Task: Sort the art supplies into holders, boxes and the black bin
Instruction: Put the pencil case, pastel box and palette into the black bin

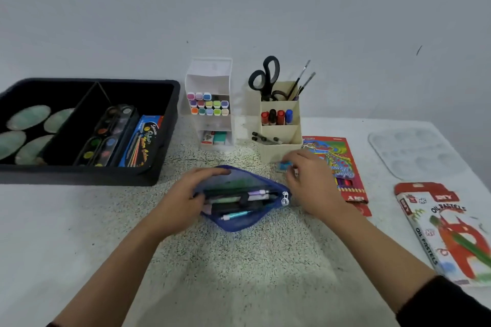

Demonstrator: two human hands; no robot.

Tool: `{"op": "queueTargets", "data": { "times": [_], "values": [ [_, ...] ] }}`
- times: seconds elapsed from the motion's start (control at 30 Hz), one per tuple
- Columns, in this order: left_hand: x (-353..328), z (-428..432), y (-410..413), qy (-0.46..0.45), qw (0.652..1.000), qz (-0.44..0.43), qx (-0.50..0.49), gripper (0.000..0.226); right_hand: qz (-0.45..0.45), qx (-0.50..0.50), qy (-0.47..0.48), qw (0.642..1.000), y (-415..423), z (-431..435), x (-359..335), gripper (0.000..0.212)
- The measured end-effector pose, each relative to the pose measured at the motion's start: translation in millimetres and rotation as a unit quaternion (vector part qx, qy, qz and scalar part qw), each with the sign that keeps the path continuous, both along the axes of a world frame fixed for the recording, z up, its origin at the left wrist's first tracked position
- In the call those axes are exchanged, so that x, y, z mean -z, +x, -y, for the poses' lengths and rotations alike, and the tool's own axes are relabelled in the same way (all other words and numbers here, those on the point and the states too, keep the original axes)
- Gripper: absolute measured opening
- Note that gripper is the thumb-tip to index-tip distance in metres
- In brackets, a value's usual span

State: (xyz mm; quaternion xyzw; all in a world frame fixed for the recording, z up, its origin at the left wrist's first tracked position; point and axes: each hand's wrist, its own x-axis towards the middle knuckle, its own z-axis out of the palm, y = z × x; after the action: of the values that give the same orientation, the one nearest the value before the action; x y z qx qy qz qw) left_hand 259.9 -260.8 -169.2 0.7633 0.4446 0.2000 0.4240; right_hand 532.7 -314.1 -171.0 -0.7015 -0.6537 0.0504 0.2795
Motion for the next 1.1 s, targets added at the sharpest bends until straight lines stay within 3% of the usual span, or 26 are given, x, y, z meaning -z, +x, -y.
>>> {"op": "queueTargets", "data": {
  "times": [0.1,0.23,0.33,0.4,0.47,0.53,0.6,0.67,0.8,0.9,0.97,1.1],
  "values": [
    [-3.0,1.5,-4.6,0.001,1.000,-0.001,-0.019,0.068,0.071,-0.032,-0.073,0.994,6.3,-6.5,9.5,0.033],
    [-7.2,5.3,-10.4,-0.024,0.999,-0.019,-0.018,0.069,0.129,-0.037,-0.077,0.988,7.9,-11.1,15.7,0.029],
    [-7.7,5.4,-12.5,-0.054,0.998,-0.038,-0.004,0.071,0.123,-0.030,-0.078,0.989,9.9,-11.7,20.8,0.041],
    [-7.7,5.1,-13.8,-0.074,0.997,-0.033,-0.003,0.067,0.070,-0.027,-0.071,0.995,10.1,-11.1,23.0,0.036],
    [-8.3,5.0,-13.9,-0.086,0.996,-0.028,-0.003,0.064,-0.065,-0.008,-0.053,0.996,7.2,-9.3,16.8,0.023],
    [-10.8,4.2,-12.2,-0.099,0.995,-0.018,-0.005,0.062,-0.182,-0.012,-0.024,0.983,-1.4,-5.1,1.6,0.024],
    [-13.5,2.7,-10.8,-0.116,0.993,0.001,-0.004,0.060,-0.226,-0.054,-0.004,0.973,-17.2,1.4,-17.1,0.020],
    [-14.8,0.6,-10.8,-0.126,0.992,0.014,-0.002,0.061,-0.201,-0.108,-0.005,0.973,-37.2,8.0,-31.7,0.018],
    [-13.3,-2.9,-15.1,-0.128,0.991,0.023,0.008,0.061,-0.062,-0.208,-0.022,0.976,-79.2,9.4,-37.4,0.013],
    [-13.3,-4.7,-19.1,-0.113,0.993,0.026,0.027,0.060,-0.041,-0.247,-0.033,0.968,-98.1,1.7,-29.9,0.013],
    [-12.3,-6.1,-20.8,-0.108,0.993,0.031,0.034,0.058,-0.037,-0.240,-0.020,0.970,-98.5,-0.4,-25.6,0.016],
    [-12.9,-9.3,-22.2,-0.073,0.997,0.006,0.034,0.050,-0.019,-0.125,0.051,0.991,-67.6,5.6,-23.6,0.014]
  ]
}}
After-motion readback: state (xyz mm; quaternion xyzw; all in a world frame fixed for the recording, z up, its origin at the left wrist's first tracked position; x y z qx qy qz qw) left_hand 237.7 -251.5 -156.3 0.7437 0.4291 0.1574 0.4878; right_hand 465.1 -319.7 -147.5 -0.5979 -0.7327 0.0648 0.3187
